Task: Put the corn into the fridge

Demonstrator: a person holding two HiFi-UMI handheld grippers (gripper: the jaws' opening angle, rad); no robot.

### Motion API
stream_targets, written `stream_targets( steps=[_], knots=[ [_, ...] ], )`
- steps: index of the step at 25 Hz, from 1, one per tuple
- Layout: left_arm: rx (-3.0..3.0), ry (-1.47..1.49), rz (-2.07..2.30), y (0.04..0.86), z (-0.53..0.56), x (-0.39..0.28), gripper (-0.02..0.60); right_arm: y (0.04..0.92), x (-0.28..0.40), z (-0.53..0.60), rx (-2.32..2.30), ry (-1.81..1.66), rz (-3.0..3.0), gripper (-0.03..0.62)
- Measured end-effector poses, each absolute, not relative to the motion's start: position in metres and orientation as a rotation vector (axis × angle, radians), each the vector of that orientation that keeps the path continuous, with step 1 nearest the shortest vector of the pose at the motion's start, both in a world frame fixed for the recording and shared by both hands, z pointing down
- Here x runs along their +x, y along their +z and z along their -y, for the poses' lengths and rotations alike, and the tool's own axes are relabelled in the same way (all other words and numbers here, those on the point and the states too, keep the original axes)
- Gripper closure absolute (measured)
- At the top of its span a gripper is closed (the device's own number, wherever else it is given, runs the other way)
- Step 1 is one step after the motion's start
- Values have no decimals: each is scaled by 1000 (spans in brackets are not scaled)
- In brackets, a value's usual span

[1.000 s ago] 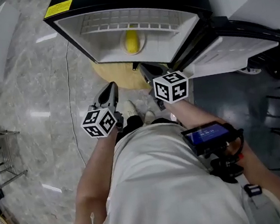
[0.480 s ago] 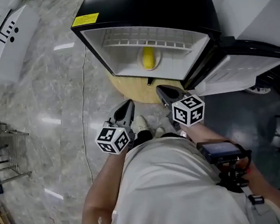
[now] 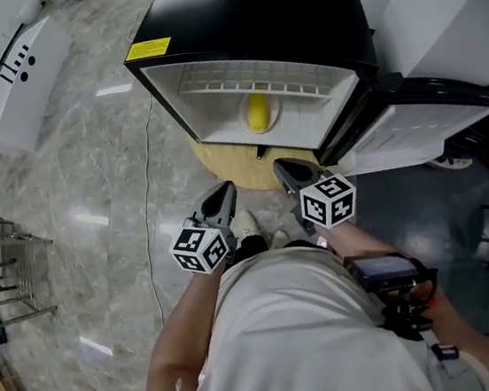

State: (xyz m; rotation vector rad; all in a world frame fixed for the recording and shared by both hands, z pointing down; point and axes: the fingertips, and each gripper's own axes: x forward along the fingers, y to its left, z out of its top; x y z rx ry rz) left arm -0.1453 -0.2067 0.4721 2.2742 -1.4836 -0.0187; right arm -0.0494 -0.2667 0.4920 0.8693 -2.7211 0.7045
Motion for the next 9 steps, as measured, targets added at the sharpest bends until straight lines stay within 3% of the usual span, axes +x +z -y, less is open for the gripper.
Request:
stream_targets(
  steps=[9],
  knots=[
    [2269, -2, 1486, 475, 215, -141, 574, 495, -46, 271, 870, 717, 2718, 588]
  ],
)
